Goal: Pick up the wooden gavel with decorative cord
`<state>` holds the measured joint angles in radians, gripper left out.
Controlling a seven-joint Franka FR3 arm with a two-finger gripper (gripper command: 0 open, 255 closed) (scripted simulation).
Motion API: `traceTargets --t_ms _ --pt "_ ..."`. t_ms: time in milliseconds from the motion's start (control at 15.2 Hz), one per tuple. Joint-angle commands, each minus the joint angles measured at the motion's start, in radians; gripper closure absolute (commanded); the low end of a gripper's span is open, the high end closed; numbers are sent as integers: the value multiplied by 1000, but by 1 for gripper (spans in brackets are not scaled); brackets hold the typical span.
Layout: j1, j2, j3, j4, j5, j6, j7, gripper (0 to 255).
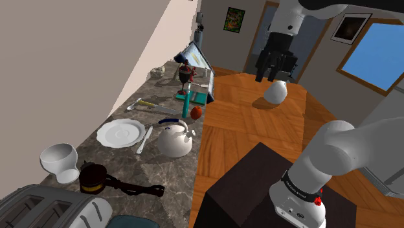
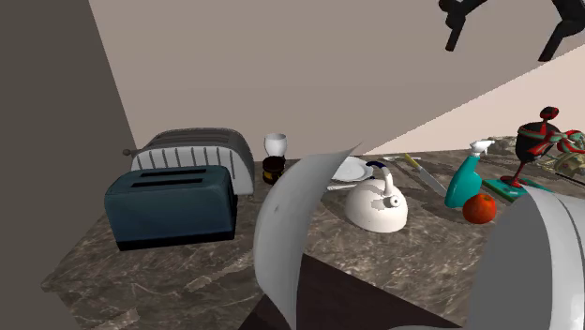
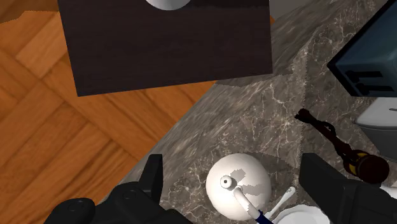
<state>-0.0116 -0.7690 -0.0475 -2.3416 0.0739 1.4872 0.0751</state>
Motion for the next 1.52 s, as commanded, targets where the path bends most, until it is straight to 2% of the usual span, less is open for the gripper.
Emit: traceTargets --t_ms 0,726,1452 --pt "0 0 0 0 0 0 0 0" --pt "96 175 139 -133 97 350 41 0" --pt "176 490 279 -112 138 691 87 0"
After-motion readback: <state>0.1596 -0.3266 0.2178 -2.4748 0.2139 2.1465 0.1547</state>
